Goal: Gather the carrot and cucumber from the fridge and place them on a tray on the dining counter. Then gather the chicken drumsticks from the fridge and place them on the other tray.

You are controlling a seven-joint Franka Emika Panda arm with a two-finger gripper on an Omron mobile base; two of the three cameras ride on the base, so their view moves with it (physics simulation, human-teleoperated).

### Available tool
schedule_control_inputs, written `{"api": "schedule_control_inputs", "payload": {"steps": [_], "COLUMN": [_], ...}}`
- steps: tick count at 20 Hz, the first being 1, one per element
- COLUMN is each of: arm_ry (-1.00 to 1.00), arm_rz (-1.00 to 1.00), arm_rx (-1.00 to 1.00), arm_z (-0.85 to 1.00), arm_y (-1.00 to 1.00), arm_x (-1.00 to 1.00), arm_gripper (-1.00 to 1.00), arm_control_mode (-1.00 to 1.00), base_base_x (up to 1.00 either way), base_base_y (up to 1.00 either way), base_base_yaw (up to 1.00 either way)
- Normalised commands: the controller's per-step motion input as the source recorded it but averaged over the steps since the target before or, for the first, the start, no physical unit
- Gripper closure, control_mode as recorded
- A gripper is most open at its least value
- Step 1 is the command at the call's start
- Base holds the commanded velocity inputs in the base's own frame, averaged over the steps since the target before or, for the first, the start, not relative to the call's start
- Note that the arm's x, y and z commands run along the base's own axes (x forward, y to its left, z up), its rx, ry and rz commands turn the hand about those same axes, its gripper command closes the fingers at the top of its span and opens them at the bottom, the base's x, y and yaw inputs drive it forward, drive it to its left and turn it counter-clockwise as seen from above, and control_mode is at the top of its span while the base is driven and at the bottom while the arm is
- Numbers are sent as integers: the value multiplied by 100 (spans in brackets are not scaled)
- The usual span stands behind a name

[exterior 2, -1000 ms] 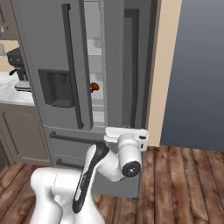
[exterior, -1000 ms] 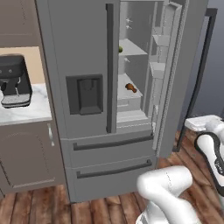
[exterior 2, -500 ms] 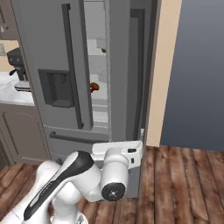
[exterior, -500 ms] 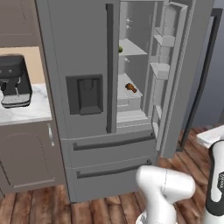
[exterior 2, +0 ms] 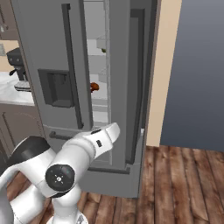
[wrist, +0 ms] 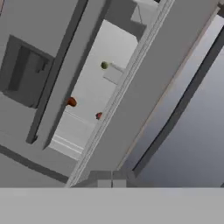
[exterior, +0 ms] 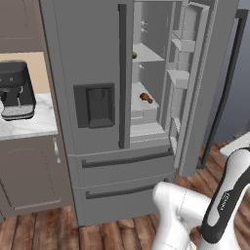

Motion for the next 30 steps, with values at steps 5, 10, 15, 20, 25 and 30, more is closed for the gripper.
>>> {"api": "schedule_control_inputs", "payload": {"steps": [5, 10, 15, 20, 25, 30], "arm_ry": [21, 41, 60, 40, 24, 33], "arm_rz": [-10, -5, -12, -10, -9, -12], "arm_rx": [-50, -65, -66, -58, -52, -30], "arm_z": [28, -1, -7, -6, -16, -47], "arm_y": [100, 90, 46, 1, 0, -2], "arm_x": [29, 38, 42, 43, 47, 31], "arm_gripper": [100, 100, 100, 100, 100, 100], "arm_control_mode": [-100, -100, -100, -100, -100, -100], "base_base_x": [0, 0, 0, 0, 0, 0], "base_base_y": [0, 0, 0, 0, 0, 0], "base_base_yaw": [0, 0, 0, 0, 0, 0]}}
